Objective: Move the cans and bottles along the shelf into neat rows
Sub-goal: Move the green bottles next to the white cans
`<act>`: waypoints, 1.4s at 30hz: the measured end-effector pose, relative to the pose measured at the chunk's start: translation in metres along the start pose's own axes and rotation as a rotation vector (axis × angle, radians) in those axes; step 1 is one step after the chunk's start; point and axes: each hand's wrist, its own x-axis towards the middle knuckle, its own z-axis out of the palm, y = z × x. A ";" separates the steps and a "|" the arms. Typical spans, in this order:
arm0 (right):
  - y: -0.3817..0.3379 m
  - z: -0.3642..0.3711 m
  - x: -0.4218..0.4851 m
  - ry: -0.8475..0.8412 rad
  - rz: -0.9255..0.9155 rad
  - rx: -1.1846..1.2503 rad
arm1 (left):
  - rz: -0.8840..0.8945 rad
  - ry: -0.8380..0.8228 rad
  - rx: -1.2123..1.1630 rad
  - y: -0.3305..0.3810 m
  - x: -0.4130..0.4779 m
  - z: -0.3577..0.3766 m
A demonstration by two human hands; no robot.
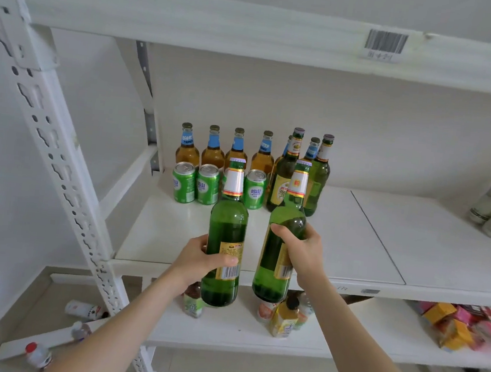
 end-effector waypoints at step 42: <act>-0.002 -0.399 0.110 0.122 -0.015 -0.004 | 0.045 -0.081 0.083 0.058 0.124 0.387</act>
